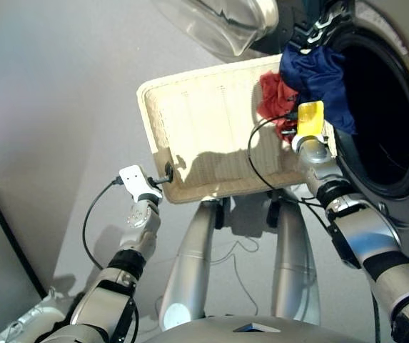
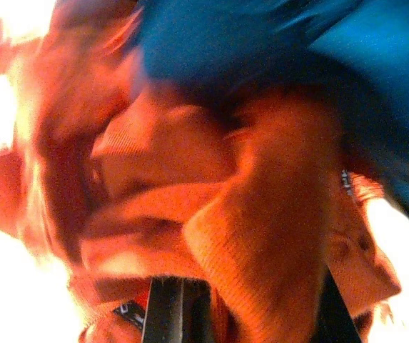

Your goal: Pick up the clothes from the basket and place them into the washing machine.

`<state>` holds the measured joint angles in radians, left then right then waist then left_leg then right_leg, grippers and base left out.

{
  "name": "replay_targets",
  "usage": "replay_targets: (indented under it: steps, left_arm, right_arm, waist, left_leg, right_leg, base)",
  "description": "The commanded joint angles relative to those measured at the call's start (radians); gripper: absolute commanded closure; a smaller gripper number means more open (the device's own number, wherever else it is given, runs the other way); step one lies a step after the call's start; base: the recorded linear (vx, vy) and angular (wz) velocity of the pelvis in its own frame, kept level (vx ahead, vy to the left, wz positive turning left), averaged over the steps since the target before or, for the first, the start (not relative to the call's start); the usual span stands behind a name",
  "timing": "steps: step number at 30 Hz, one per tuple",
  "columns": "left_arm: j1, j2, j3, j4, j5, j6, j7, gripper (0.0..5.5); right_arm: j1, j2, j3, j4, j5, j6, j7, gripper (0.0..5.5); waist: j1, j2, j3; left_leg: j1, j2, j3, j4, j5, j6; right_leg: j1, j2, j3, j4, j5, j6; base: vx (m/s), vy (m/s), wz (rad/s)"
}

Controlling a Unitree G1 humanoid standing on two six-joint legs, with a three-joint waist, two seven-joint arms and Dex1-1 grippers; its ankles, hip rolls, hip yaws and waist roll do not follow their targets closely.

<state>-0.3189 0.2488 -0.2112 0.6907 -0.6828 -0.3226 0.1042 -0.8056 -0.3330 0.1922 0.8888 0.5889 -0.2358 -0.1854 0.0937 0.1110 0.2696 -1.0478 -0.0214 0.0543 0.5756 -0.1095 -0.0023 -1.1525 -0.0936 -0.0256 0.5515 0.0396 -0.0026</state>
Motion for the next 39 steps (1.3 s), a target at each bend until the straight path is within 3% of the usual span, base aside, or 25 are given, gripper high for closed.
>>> replay_targets:
  steps: [1,3,4,8,13,14,15,26,39]
  left_arm:
    - [0.051,0.025,0.040,-0.022,0.043,-0.062,0.002,0.00]
    - [0.058,0.027,0.036,-0.031,0.042,-0.063,-0.002,0.00]
    - [0.070,0.025,0.040,-0.021,0.051,-0.067,-0.005,0.00]
    - [0.087,0.024,0.026,-0.007,0.053,-0.073,-0.004,0.00]
    - [0.112,0.019,0.014,-0.003,0.063,-0.081,-0.002,0.00]
    - [0.112,0.019,0.013,-0.005,0.064,-0.081,-0.002,0.00]
    - [0.111,0.023,0.016,-0.008,0.065,-0.081,-0.001,0.00]
    - [0.140,0.033,0.049,-0.039,0.066,-0.063,-0.022,0.00]
    - [0.169,0.020,0.100,0.057,0.066,-0.026,-0.080,0.00]
  right_arm:
    - [-0.032,-0.082,-0.128,-0.164,0.134,-0.213,-0.076,5.50]
    - [-0.028,-0.092,-0.145,-0.183,0.131,-0.227,-0.089,5.50]
    - [-0.042,-0.134,-0.248,-0.272,0.155,-0.302,-0.144,5.50]
    - [-0.073,-0.191,-0.364,-0.279,0.143,-0.385,-0.274,5.50]
    - [-0.036,-0.198,-0.438,-0.245,0.064,-0.395,-0.391,5.50]
    - [-0.026,-0.197,-0.421,-0.227,0.055,-0.370,-0.377,3.62]
    - [-0.014,-0.207,-0.390,-0.211,0.053,-0.342,-0.353,0.00]
    - [0.079,-0.125,-0.151,-0.110,0.025,-0.186,-0.127,0.00]
    - [0.211,-0.087,0.120,-0.012,-0.189,-0.038,0.073,0.00]
  waist:
    - [-0.029,0.061,-0.049]
    - [-0.024,0.067,-0.048]
    - [-0.032,0.083,-0.054]
    - [-0.025,0.096,-0.063]
    - [-0.027,0.103,-0.074]
    - [-0.027,0.100,-0.076]
    - [-0.031,0.096,-0.076]
    - [-0.042,0.060,-0.081]
    - [-0.043,-0.038,-0.098]
  left_leg:
    - [0.028,-0.025,0.034,-0.100,0.018,0.035]
    - [0.033,-0.025,0.038,-0.100,0.018,0.036]
    - [0.043,-0.029,0.044,-0.100,0.013,0.040]
    - [0.055,-0.032,0.054,-0.098,0.003,0.047]
    - [0.054,-0.034,0.055,-0.087,-0.007,0.055]
    - [0.052,-0.034,0.054,-0.086,-0.007,0.055]
    - [0.049,-0.032,0.055,-0.083,-0.007,0.055]
    - [0.029,-0.018,0.045,-0.085,0.013,0.044]
    - [0.112,-0.020,0.010,-0.140,0.048,0.033]
  right_leg:
    - [0.076,0.027,-0.011,-0.060,-0.046,0.034]
    - [0.077,0.027,-0.005,-0.061,-0.045,0.035]
    - [0.081,0.027,0.006,-0.066,-0.045,0.040]
    - [0.088,0.028,0.023,-0.069,-0.044,0.047]
    - [0.082,0.030,0.028,-0.062,-0.044,0.045]
    - [0.080,0.029,0.026,-0.063,-0.042,0.045]
    - [0.079,0.029,0.026,-0.063,-0.038,0.044]
    - [0.083,0.029,0.003,-0.081,-0.019,0.032]
    - [0.199,0.017,-0.047,-0.159,0.007,0.035]
  base:
    - [0.005,0.098,-0.188]
    - [0.007,0.064,-0.192]
    - [0.021,0.071,-0.220]
    - [0.022,0.049,-0.247]
    - [0.000,0.000,0.000]
    - [0.000,0.000,0.000]
    - [0.000,0.000,0.000]
    - [0.000,0.000,0.000]
    - [0.000,-0.008,0.011]
